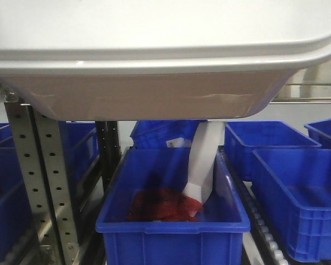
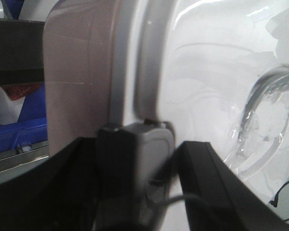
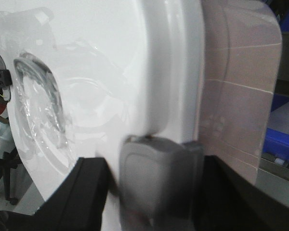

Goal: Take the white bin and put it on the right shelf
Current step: 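Raise the bin with both grippers above the upper shelf level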

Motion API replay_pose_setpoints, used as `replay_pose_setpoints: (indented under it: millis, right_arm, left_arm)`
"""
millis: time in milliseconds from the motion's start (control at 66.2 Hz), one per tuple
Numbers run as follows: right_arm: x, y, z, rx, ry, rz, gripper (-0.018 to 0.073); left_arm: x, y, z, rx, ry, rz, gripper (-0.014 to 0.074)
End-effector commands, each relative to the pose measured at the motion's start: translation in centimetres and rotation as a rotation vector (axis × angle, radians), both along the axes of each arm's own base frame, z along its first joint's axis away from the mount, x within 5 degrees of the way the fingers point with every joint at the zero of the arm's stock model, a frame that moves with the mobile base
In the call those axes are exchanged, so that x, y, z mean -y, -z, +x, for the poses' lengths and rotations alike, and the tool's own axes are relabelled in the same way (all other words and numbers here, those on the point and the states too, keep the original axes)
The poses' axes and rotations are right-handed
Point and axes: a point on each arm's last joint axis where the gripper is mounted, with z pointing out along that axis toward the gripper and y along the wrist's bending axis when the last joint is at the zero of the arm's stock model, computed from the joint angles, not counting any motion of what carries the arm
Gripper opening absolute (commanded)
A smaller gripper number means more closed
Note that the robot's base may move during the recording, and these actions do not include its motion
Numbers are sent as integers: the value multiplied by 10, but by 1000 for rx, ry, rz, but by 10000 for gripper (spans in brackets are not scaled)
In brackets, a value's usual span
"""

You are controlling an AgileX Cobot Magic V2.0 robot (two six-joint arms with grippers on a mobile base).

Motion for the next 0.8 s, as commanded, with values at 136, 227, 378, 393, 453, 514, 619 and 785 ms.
replay_pose_setpoints:
  millis: [136, 227, 378, 393, 453, 514, 619, 785]
  right_arm:
    - [-19, -36, -24, 41, -203, 245, 318]
    - [-19, -36, -24, 42, -199, 244, 318]
    - [-19, -36, -24, 43, -197, 244, 318]
    - [-19, -36, -24, 43, -197, 244, 318]
    - [-19, -36, -23, 43, -194, 244, 318]
    - [-19, -36, -23, 44, -193, 245, 318]
    - [-19, -38, -23, 47, -192, 266, 318]
    - [-18, -51, -18, 98, -145, 304, 318]
  left_arm:
    - [14, -25, -10, 38, 70, -174, 176]
    - [14, -25, -10, 38, 70, -174, 176]
    - [14, -25, -10, 37, 72, -174, 176]
    - [14, -25, -10, 37, 72, -174, 176]
    - [14, -25, -10, 37, 72, -174, 176]
    - [14, -25, -10, 37, 72, -174, 176]
    - [15, -25, -11, 36, 78, -174, 172]
    - [15, -29, -10, 61, 75, -182, 117]
